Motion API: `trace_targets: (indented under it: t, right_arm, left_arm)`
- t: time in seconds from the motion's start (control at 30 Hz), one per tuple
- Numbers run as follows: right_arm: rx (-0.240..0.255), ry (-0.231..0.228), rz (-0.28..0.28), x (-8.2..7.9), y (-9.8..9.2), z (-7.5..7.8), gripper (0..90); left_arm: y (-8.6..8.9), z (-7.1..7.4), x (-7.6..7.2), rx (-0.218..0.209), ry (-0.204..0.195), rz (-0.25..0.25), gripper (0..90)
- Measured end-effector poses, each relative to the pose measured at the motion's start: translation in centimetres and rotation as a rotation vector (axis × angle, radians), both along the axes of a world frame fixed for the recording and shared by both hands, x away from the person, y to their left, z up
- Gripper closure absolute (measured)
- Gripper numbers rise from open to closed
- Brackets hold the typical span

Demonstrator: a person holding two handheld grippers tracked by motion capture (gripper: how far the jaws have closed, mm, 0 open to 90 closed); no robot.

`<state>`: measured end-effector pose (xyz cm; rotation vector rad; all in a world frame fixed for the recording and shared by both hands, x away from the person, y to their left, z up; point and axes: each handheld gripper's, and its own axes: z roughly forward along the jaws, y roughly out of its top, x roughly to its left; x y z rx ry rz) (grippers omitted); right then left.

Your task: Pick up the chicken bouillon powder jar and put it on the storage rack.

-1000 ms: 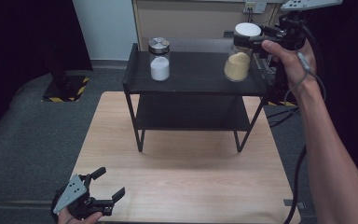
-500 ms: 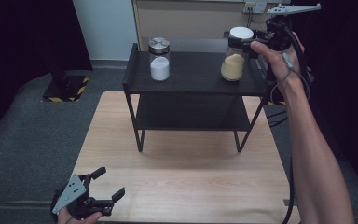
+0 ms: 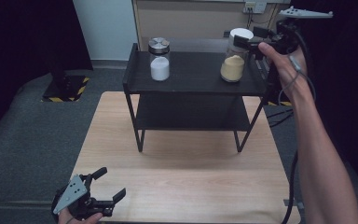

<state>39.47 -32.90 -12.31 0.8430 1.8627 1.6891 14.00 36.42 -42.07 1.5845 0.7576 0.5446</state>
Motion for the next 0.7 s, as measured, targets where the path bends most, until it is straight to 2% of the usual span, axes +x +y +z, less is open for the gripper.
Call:
trace_targets:
  t: [0.03,0.13,0.2,0.3,0.37,0.5,0.7]
  right_arm:
    - [0.018,0.001,0.007,-0.2,-0.3,0.1,7.7]
    - [0.018,-0.011,0.001,-1.3,-0.8,0.6,7.4]
    - [0.042,-0.019,0.008,-2.0,-1.1,0.5,7.4]
    - [0.042,-0.036,0.016,-3.1,-1.5,0.8,7.8]
    - [0.058,-0.054,0.021,-4.1,-2.0,0.9,8.0]
    - [0.08,-0.07,0.04,-5.1,-2.6,1.0,7.9]
    - [0.075,-0.096,0.07,-7.2,-3.3,1.2,8.3]
  left_arm:
    - [0.0,0.0,0.0,-0.001,0.0,-0.001,1.0]
    - [0.0,0.0,0.1,-0.002,-0.002,-0.009,0.9]
    - [0.0,0.0,0.1,-0.005,-0.003,-0.014,1.0]
    - [-0.1,0.0,0.1,-0.006,-0.003,-0.017,1.0]
    - [-0.1,0.0,0.1,-0.005,-0.004,-0.019,1.0]
    - [-0.1,0.0,0.1,-0.004,-0.004,-0.023,1.0]
    - [-0.3,0.0,0.0,-0.006,-0.003,-0.024,1.0]
